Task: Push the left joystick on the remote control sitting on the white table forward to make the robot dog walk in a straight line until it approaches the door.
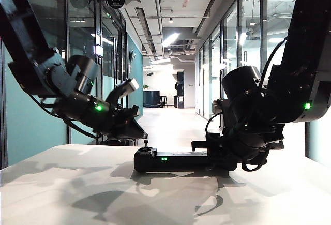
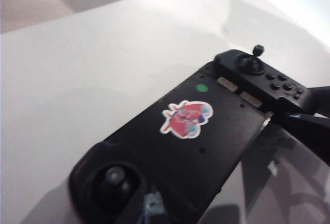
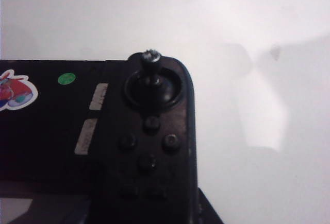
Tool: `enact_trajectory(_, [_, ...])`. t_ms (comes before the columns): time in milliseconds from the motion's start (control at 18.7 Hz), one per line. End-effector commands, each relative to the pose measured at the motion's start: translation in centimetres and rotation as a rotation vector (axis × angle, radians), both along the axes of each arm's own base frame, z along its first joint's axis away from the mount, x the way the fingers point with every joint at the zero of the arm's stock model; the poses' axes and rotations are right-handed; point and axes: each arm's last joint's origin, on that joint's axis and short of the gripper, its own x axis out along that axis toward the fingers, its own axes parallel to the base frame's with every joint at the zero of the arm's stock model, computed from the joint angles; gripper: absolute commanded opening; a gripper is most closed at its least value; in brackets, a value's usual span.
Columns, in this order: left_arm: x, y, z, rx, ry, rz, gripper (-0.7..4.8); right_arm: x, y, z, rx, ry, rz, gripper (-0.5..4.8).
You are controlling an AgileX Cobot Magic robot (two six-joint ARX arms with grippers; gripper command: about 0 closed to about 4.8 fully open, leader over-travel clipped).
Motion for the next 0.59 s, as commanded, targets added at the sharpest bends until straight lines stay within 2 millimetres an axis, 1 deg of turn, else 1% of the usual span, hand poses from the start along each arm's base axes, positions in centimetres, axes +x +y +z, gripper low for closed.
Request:
enact_trajectory(54, [0.9, -0.4, -0.5, -0.016, 0.019, -0.046, -0.06, 0.2, 0.1, 0.5, 0.021, -0.033, -0.007, 1.98])
enact_trajectory(268, [1.7, -0.7, -1.0, -0.006, 0.016, -0.052, -0.06, 0.2, 0.1, 0.5, 0.019, -0.029, -0.007, 1.98])
enact_trajectory(589, [1.9, -0.7, -1.6, -0.002, 0.011, -0.044, -0.06, 0.2, 0.1, 0.5, 0.019, -0.029, -0.007, 1.98])
